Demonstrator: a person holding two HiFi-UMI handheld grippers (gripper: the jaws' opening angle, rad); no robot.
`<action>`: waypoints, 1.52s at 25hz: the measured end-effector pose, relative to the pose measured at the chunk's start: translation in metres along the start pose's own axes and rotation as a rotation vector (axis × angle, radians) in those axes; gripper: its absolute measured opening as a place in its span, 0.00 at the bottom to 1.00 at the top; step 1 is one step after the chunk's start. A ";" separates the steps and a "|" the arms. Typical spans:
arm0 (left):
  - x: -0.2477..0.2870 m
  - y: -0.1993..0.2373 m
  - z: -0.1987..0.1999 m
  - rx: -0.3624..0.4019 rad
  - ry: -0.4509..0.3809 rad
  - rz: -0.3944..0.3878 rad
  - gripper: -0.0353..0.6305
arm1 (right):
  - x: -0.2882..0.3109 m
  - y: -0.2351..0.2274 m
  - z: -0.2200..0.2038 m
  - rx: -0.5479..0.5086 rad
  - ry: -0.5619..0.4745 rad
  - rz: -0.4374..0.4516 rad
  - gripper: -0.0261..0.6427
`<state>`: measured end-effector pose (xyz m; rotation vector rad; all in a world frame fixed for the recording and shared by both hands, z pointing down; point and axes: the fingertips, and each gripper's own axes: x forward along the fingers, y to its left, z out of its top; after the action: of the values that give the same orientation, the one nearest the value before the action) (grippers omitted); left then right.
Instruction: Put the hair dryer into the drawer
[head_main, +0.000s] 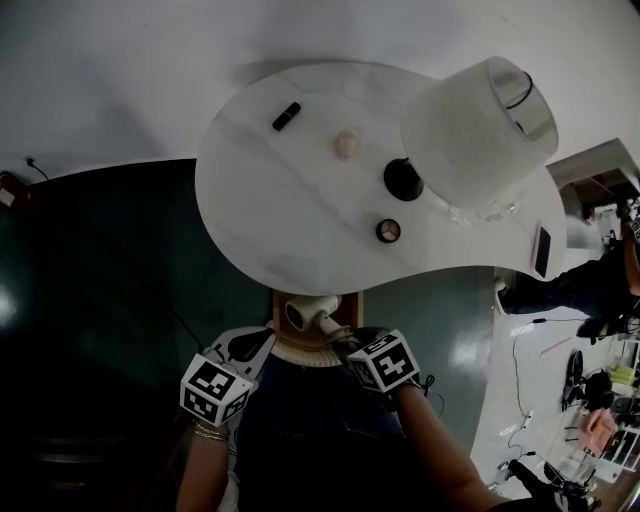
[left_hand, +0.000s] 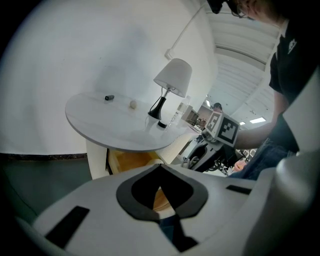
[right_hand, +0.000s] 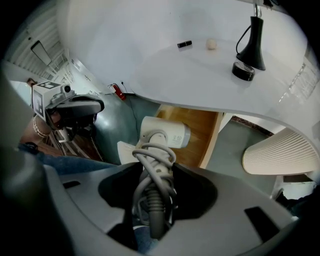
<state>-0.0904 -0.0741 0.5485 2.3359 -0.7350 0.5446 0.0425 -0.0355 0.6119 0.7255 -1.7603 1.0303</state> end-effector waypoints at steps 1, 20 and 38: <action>0.002 0.001 -0.001 -0.001 0.005 -0.004 0.08 | 0.001 -0.001 0.001 0.010 0.001 -0.003 0.34; 0.010 0.016 -0.020 -0.020 0.058 -0.063 0.08 | 0.041 -0.010 0.022 0.076 -0.005 -0.039 0.34; 0.003 0.026 -0.026 -0.036 0.059 -0.067 0.08 | 0.067 -0.018 0.037 0.059 0.013 -0.140 0.34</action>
<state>-0.1090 -0.0751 0.5801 2.2922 -0.6315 0.5633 0.0152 -0.0786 0.6722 0.8649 -1.6495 0.9932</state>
